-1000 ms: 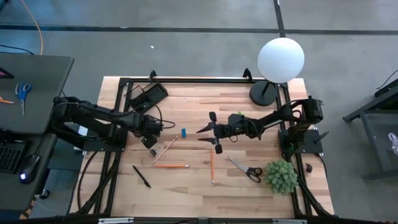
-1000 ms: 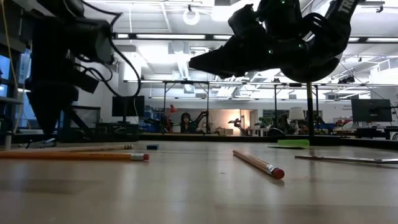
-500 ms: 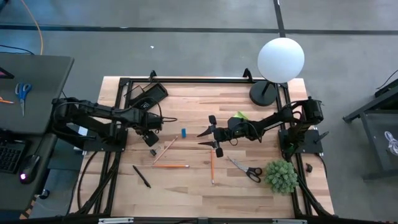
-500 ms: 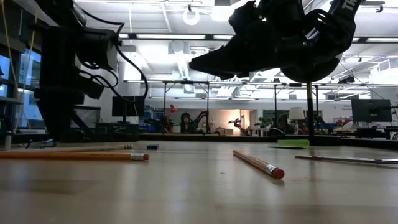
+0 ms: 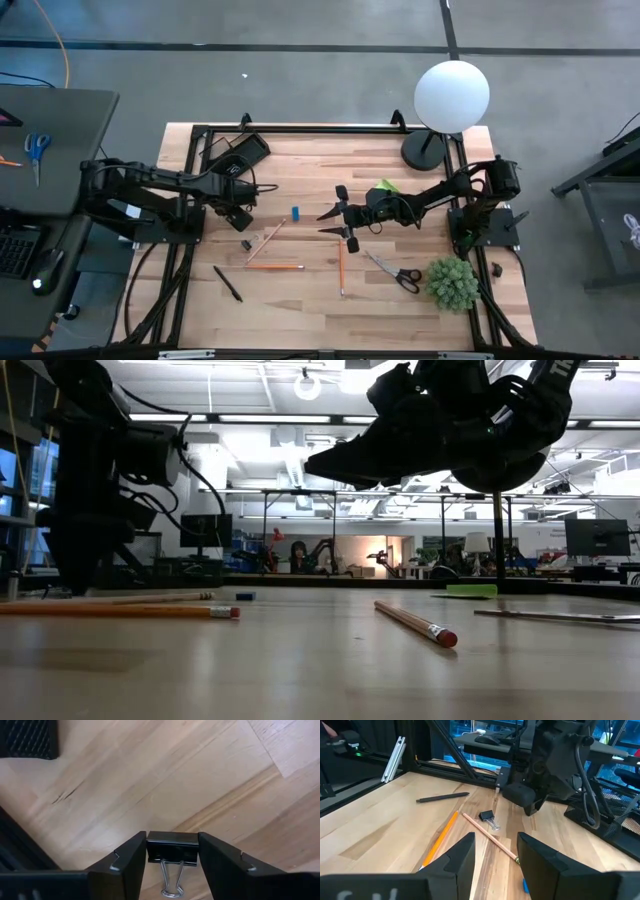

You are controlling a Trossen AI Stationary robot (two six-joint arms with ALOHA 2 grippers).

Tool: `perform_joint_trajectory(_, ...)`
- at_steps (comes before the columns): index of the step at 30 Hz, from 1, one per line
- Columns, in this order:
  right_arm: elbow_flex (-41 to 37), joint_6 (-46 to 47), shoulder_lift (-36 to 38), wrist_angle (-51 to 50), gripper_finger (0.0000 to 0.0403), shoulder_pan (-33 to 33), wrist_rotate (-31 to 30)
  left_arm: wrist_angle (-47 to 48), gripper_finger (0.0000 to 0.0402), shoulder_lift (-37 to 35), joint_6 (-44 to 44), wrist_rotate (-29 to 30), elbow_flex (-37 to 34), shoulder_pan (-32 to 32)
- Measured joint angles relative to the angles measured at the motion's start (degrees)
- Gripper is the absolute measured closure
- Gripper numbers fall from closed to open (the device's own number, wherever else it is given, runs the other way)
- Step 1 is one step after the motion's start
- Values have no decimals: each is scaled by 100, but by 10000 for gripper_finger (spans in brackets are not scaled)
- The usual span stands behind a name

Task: Pick and place office supplies into organizer
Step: Put the black binder clip into the bottom left section of the desk organizer

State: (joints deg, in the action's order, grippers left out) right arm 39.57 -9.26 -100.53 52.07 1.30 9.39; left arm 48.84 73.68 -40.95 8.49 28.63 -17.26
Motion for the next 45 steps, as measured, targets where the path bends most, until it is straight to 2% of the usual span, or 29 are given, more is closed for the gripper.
perform_joint_trajectory(10,0,-19,0,1,265,-2,-2,20,236,29,1,-62,113,-2)
perform_joint_trajectory(13,0,-20,0,2,265,-2,-2,-167,236,45,-61,-144,432,2)
perform_joint_trajectory(17,0,-20,0,-11,265,-15,-4,-6,241,43,152,157,980,2)
perform_joint_trajectory(24,0,-20,0,-85,265,-13,-4,657,315,26,688,1251,2061,-4)
perform_joint_trajectory(28,0,-20,2,-174,265,-13,-4,763,360,26,823,838,2241,-4)
perform_joint_trajectory(31,0,-20,2,-227,265,-13,-4,819,370,26,716,620,2107,-2)
perform_joint_trajectory(35,0,-20,2,-227,265,-13,-4,776,339,26,444,462,1702,-4)
perform_joint_trajectory(45,0,-20,2,-210,265,-13,-4,-256,187,28,-291,-12,857,-4)
